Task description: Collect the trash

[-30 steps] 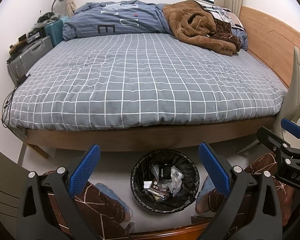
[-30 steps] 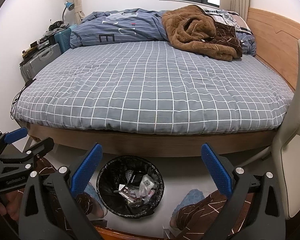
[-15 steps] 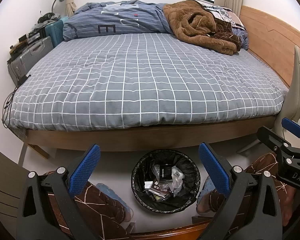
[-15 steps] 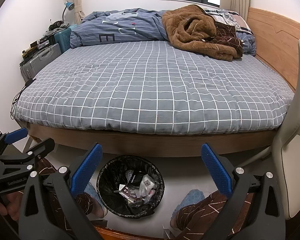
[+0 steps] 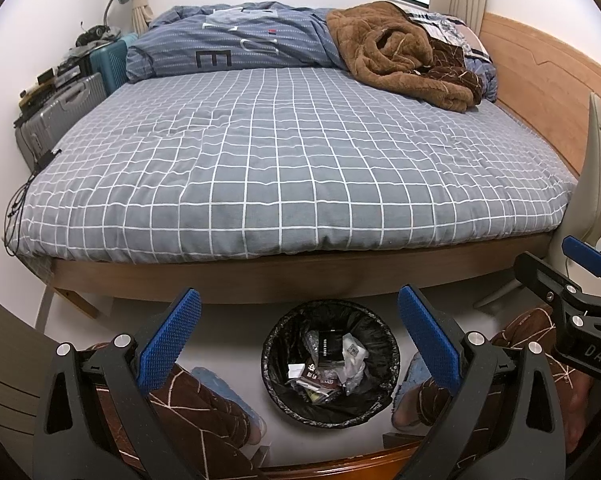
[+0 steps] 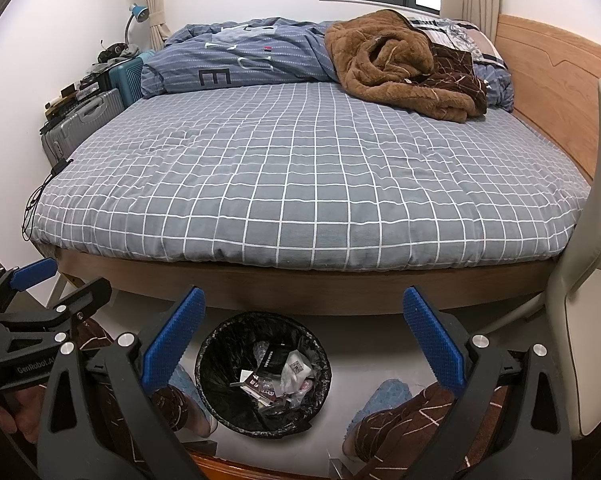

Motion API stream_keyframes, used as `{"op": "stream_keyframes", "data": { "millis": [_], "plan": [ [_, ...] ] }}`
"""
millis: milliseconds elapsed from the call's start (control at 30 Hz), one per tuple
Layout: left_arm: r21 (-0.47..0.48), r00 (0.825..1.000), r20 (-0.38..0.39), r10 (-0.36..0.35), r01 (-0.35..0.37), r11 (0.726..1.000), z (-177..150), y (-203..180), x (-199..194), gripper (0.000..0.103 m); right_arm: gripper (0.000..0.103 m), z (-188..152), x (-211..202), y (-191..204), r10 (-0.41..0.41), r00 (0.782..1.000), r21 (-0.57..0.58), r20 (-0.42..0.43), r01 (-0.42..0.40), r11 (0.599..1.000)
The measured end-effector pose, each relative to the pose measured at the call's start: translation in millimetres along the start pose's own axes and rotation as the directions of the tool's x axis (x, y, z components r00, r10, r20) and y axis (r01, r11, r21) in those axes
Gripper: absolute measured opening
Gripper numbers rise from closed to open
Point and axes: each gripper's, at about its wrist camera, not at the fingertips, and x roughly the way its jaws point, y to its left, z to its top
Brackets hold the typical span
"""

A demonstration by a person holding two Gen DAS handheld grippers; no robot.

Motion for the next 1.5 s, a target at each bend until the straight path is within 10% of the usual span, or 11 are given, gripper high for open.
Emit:
{"op": "stream_keyframes", "data": {
  "millis": [1500],
  "plan": [
    [-0.039,1.0,0.015,0.027,-0.027,0.999,1.0,-0.6,-4.3,0.097,0.095,-1.4,2.2,0.7,0.003,1.0,0.002,-0.005,-0.003,1.0]
  ]
}}
